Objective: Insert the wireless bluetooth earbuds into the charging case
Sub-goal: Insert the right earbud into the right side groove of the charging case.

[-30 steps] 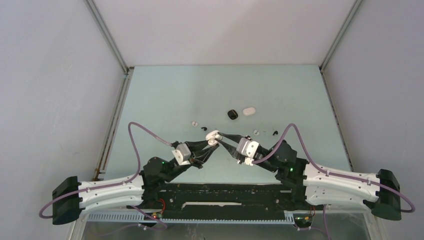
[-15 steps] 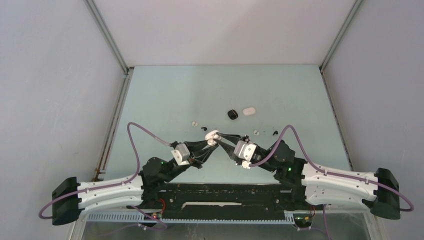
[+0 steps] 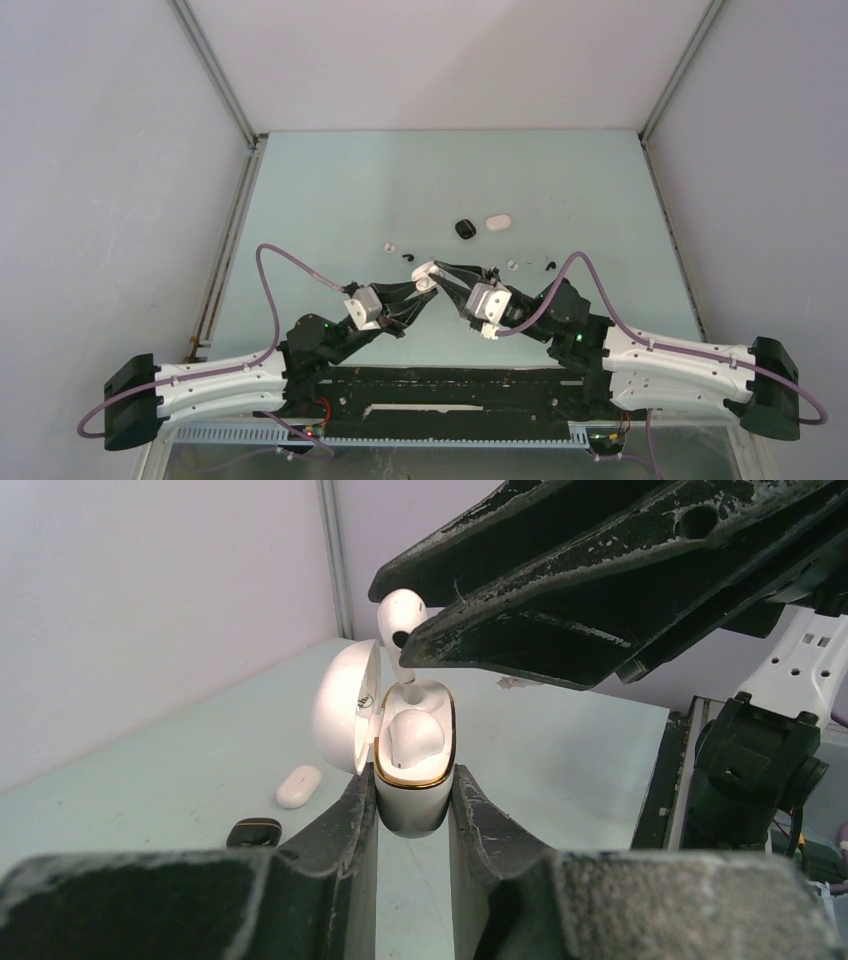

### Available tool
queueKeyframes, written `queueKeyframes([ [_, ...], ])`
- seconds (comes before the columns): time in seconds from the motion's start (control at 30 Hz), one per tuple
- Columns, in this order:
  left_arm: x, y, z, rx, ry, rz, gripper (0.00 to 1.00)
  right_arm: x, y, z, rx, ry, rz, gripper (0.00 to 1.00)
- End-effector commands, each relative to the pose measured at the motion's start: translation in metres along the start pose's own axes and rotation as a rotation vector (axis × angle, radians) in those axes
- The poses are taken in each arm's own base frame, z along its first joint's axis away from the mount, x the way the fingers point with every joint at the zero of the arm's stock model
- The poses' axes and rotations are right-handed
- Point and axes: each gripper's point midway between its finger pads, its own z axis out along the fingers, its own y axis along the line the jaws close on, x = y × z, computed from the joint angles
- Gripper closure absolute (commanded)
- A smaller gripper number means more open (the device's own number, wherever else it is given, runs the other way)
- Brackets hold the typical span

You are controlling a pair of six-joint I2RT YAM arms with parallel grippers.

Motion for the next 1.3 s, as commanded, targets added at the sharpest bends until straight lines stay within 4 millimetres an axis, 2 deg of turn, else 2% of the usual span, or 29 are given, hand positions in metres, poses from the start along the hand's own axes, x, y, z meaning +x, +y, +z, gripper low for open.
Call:
queueKeyframes([
  [0.0, -0.035, -0.001, 0.009, 0.0, -0.091, -0.023, 1.0, -0.007, -0.003, 0.0, -0.006, -0.033, -0.031, 1.0],
  [0.63, -0.037, 0.002, 0.007, -0.015, -0.095, -0.03, 1.0, -0.003, 0.001, -0.002, -0.048, -0.025, -0.104, 1.0],
  [0.9, -0.039, 0.004, 0.004, -0.028, -0.104, -0.03, 1.0, 0.001, 0.012, -0.002, -0.112, -0.023, -0.147, 1.0],
  [1.03, -0.04, 0.006, 0.003, -0.033, -0.109, -0.029, 1.0, 0.005, 0.016, -0.002, -0.129, -0.009, -0.15, 0.96],
  [1.27, -0.042, 0.007, 0.0, -0.041, -0.122, -0.032, 1.0, 0.008, 0.015, -0.003, -0.123, 0.003, -0.145, 0.96],
])
